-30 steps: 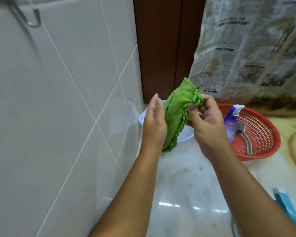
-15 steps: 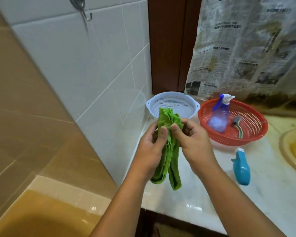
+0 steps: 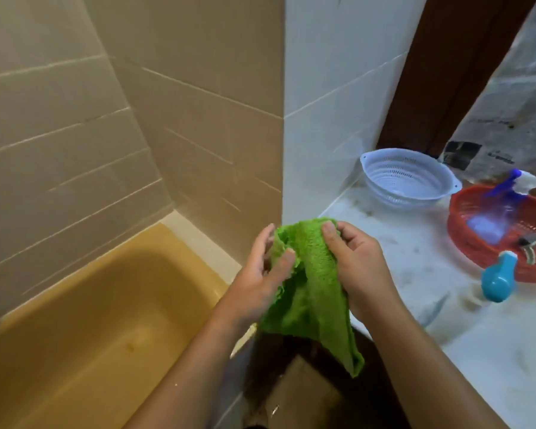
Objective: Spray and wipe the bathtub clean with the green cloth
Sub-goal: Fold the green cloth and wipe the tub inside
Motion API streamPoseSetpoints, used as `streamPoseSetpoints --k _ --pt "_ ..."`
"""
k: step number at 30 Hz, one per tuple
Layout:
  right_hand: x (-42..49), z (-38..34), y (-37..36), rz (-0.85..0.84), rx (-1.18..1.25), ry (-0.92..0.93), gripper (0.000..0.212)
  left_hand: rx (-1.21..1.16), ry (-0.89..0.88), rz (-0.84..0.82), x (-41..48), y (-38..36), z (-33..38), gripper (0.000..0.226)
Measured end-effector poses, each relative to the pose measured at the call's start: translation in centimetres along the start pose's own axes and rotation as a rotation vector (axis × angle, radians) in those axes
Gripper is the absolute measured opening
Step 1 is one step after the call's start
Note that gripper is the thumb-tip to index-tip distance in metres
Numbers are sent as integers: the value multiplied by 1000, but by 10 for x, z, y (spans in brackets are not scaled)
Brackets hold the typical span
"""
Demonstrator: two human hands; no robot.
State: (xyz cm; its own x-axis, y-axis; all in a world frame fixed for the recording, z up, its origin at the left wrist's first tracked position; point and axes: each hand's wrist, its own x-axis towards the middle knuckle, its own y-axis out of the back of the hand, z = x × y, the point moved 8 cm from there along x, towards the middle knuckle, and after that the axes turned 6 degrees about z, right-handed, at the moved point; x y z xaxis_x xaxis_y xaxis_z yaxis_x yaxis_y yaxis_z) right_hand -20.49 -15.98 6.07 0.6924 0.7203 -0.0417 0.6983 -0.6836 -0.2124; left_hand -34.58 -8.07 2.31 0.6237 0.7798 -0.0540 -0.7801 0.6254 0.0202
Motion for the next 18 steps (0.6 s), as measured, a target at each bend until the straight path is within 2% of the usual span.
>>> streamPoseSetpoints --k 3,6,9,11,13,16,18 --pt "-14 11 -47 -210 -69 -36 23 189 -107 77 -24 49 10 92" --pt "-27 13 -93 -442 -224 14 24 320 -200 10 -42 80 27 87" --pt "-34 4 -128 -599 -324 102 22 407 -171 -14 -51 112 29 64" --pt "-36 -2 -148 -657 -363 139 22 381 -111 23 -56 134 27 33" --pt "-38 -1 -166 -713 -379 147 21 446 -109 89 -62 157 29 15" --pt "-41 7 -193 -738 -358 149 23 516 -161 140 -73 187 40 21" --pt "-43 12 -208 -679 -270 124 23 417 -110 174 -80 207 42 23"
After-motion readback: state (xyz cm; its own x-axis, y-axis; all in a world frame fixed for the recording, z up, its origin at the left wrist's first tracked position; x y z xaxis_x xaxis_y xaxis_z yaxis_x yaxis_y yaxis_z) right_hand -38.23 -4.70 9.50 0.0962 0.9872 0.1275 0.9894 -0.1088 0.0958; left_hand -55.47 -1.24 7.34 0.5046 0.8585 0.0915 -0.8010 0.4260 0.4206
